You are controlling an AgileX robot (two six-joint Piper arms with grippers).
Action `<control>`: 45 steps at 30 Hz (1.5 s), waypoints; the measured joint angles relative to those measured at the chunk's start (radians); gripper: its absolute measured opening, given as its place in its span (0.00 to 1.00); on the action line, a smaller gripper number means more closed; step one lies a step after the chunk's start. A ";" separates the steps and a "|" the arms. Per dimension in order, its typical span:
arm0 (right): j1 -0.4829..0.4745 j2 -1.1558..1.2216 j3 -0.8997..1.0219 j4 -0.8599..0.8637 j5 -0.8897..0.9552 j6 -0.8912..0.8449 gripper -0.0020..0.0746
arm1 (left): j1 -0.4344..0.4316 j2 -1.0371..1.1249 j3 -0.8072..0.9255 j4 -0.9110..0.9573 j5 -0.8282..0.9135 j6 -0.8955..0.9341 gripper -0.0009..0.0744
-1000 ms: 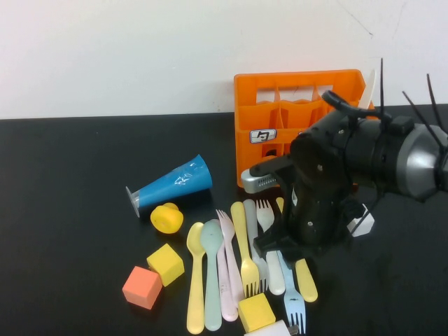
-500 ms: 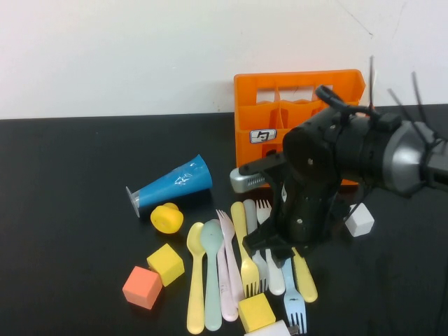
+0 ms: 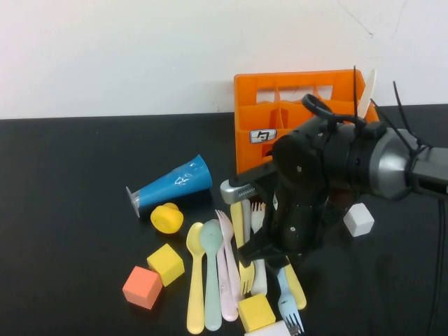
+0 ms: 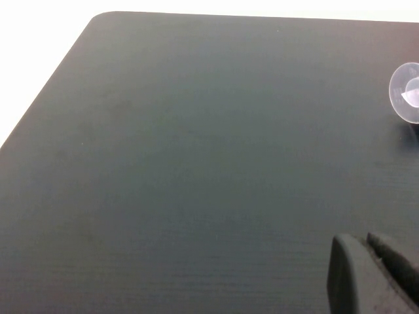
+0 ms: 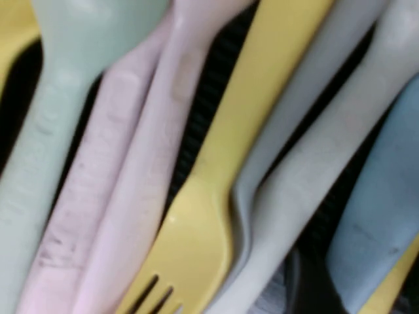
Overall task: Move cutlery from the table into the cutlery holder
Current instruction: Pick up the fork
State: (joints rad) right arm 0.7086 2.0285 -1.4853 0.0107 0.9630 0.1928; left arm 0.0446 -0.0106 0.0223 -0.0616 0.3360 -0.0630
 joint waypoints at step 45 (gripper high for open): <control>0.039 -0.001 0.000 -0.134 0.059 -0.061 0.41 | 0.000 0.000 0.000 0.000 0.000 0.001 0.01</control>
State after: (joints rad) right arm 0.7472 2.0280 -1.4853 -0.1233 1.0219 0.1322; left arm 0.0446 -0.0106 0.0223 -0.0616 0.3360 -0.0616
